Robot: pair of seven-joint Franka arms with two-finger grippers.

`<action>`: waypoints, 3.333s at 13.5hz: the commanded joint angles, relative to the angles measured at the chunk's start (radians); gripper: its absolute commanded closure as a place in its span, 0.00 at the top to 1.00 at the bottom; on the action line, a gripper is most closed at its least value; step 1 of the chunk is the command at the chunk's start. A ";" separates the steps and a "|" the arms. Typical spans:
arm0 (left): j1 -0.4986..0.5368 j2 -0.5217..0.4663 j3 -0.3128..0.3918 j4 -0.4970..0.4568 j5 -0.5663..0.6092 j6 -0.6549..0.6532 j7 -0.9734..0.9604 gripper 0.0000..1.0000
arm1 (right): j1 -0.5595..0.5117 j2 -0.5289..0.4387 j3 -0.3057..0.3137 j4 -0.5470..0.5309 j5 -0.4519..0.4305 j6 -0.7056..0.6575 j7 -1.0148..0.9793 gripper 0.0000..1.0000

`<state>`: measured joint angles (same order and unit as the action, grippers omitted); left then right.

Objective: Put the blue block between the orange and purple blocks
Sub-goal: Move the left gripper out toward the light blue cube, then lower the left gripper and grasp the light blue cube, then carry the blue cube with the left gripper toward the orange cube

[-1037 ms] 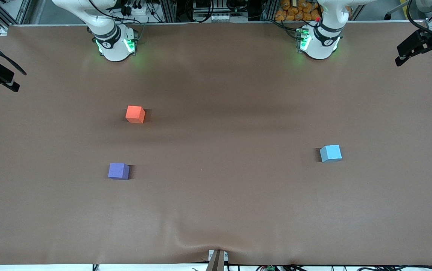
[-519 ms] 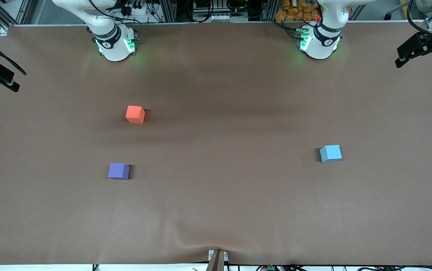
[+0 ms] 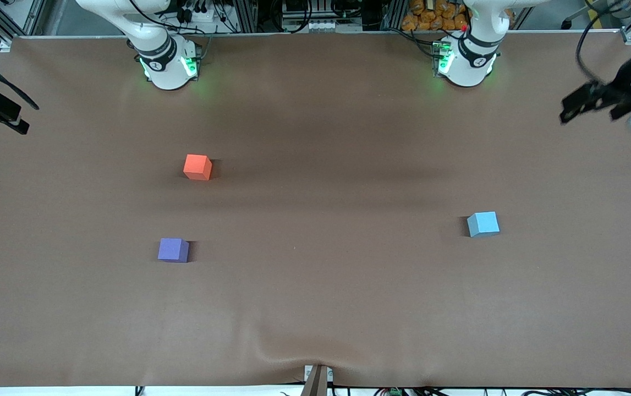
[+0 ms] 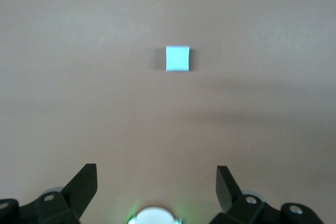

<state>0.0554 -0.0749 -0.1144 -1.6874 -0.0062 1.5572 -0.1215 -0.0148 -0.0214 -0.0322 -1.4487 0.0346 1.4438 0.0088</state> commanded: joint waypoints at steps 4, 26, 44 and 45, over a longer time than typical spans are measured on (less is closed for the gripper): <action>0.008 0.110 -0.007 -0.301 -0.002 0.440 -0.030 1.00 | -0.017 0.011 0.006 0.019 0.024 -0.011 -0.010 1.00; 0.014 0.487 -0.011 -0.414 -0.020 0.958 -0.064 1.00 | -0.047 0.017 0.006 0.021 0.036 -0.020 -0.010 1.00; -0.078 0.513 -0.220 -0.154 -0.024 0.649 -0.145 0.00 | -0.048 0.017 0.008 0.021 0.044 -0.020 -0.009 1.00; -0.103 0.535 -0.244 -0.080 -0.024 0.595 -0.230 0.00 | -0.050 0.017 0.006 0.021 0.044 -0.020 -0.009 1.00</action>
<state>-0.0092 0.4232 -0.3097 -1.9106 -0.0181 2.2750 -0.2463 -0.0460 -0.0152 -0.0337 -1.4490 0.0585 1.4362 0.0088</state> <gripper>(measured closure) 0.432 0.000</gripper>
